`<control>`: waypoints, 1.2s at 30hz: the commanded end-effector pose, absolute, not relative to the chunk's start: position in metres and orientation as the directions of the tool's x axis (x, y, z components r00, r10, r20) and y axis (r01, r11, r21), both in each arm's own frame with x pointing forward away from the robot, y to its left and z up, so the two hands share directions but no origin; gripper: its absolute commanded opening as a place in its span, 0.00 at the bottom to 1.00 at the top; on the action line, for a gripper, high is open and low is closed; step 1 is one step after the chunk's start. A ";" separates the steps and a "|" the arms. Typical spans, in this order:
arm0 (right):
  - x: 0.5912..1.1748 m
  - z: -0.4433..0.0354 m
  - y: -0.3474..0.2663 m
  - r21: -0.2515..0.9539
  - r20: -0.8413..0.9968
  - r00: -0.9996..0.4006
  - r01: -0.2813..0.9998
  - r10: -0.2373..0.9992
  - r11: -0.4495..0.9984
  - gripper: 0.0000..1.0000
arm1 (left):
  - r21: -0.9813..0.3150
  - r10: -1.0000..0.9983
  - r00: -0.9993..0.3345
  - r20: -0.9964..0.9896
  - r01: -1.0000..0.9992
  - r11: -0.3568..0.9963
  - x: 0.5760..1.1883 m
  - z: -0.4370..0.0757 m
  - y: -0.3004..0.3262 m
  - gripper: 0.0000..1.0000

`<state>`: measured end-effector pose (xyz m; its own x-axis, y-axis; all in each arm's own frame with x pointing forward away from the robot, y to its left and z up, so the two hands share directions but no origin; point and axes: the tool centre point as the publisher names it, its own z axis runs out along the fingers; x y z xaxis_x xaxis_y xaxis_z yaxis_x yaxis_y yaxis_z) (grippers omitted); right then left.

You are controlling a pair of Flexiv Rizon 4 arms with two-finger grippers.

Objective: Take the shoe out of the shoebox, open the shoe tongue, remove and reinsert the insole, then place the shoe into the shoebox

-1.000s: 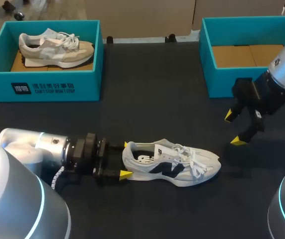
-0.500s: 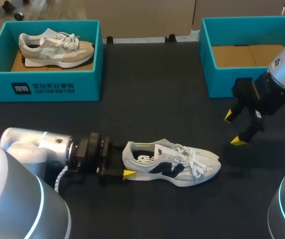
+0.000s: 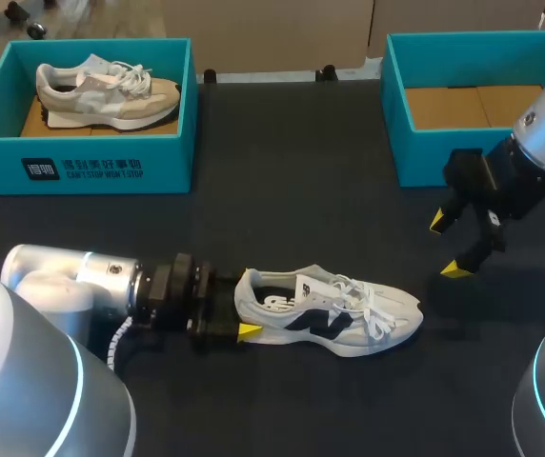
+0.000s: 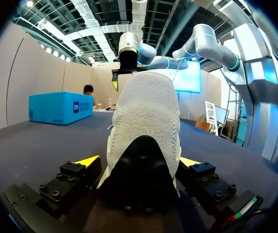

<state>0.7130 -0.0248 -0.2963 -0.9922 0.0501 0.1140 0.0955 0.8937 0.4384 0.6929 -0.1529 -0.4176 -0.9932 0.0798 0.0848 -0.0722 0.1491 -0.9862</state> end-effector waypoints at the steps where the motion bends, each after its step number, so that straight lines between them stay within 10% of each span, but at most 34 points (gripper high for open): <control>1: 0.712 -0.297 -0.025 0.437 0.112 -0.992 0.095 0.051 0.895 1.00 | -0.986 0.089 -0.992 0.087 -0.073 0.152 0.691 -0.418 -0.154 1.00; 36: 0.712 -0.297 -0.025 0.437 0.112 -0.992 0.095 0.051 0.895 1.00 | -0.984 0.087 -0.992 0.090 -0.075 0.159 0.687 -0.424 -0.169 1.00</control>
<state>0.7130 -0.0248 -0.2963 -0.9922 0.0501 0.1140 0.0955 0.8937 0.4384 0.6882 -0.1641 -0.4215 -0.9916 0.0931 0.0901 -0.0746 0.1582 -0.9846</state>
